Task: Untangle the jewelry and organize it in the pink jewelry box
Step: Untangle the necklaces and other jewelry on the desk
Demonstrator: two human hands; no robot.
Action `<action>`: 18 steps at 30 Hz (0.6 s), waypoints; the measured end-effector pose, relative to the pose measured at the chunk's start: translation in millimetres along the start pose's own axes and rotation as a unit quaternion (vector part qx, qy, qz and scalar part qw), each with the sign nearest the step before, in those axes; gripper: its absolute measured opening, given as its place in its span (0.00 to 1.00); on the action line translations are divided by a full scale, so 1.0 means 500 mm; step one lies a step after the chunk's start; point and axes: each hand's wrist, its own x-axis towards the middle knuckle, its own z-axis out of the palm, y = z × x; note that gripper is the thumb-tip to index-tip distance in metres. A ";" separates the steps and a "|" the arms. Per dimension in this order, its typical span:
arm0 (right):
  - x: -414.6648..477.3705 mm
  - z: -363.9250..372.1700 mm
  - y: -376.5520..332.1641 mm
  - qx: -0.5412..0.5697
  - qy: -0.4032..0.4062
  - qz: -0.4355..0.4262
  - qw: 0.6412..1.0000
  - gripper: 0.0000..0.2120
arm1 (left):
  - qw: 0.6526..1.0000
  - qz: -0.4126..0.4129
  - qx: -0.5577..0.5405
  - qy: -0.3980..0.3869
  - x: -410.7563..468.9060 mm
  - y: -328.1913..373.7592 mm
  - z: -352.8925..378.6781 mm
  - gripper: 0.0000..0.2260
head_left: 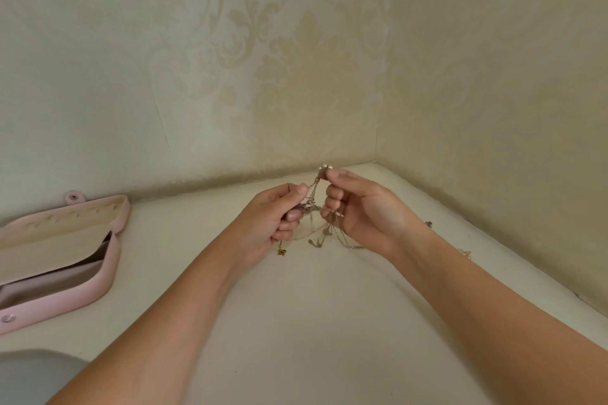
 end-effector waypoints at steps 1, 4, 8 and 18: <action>0.000 0.000 0.001 -0.033 -0.004 -0.008 0.999 0.03 | 1.000 0.001 0.007 -0.009 -0.001 -0.002 0.001 0.11; -0.004 0.001 0.001 -0.098 -0.032 -0.014 0.995 0.05 | 0.999 -0.009 0.037 -0.025 0.000 -0.012 0.004 0.09; -0.010 -0.003 -0.001 -0.132 -0.044 -0.003 0.990 0.07 | 0.996 -0.017 0.002 -0.085 0.000 -0.012 0.001 0.06; -0.020 0.003 -0.015 -0.288 -0.019 -0.022 0.957 0.09 | 0.998 0.032 0.052 -0.028 -0.001 -0.014 -0.008 0.09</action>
